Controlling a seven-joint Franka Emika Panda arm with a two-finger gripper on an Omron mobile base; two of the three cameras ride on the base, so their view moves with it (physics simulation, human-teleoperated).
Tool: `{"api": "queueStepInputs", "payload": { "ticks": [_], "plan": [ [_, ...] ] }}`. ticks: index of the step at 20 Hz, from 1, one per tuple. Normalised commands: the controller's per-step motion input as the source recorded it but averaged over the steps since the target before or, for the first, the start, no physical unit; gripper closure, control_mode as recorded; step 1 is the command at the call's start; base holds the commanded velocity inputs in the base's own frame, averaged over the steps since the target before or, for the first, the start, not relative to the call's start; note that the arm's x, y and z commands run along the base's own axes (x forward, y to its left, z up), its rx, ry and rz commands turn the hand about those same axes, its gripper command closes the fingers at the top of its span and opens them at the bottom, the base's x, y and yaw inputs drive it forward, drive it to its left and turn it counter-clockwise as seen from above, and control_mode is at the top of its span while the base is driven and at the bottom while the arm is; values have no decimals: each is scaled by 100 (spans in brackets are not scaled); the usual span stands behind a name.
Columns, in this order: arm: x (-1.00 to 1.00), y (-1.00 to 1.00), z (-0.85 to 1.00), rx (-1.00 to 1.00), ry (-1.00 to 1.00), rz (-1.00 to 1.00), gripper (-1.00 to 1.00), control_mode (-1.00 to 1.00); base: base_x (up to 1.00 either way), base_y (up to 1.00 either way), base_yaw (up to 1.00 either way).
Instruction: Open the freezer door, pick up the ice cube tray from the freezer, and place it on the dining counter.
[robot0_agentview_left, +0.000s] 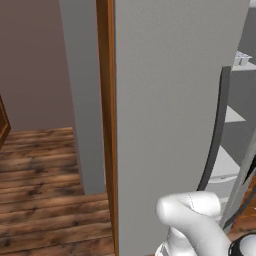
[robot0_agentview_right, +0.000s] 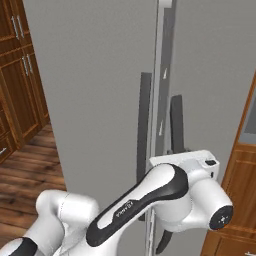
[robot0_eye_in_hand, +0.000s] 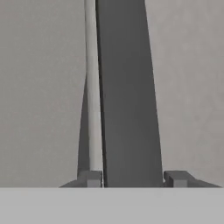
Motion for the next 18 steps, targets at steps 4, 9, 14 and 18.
{"api": "queueStepInputs", "payload": {
  "ticks": [4,9,14,18],
  "plan": [
    [-69,-44,0,0,0,0,100,-100,0,0,0],
    [-57,-43,0,0,0,0,100,-100,0,0,0],
    [-50,-42,0,0,0,0,100,-100,0,0,0],
    [-39,-43,0,0,0,0,100,-100,0,0,0]
  ]
}}
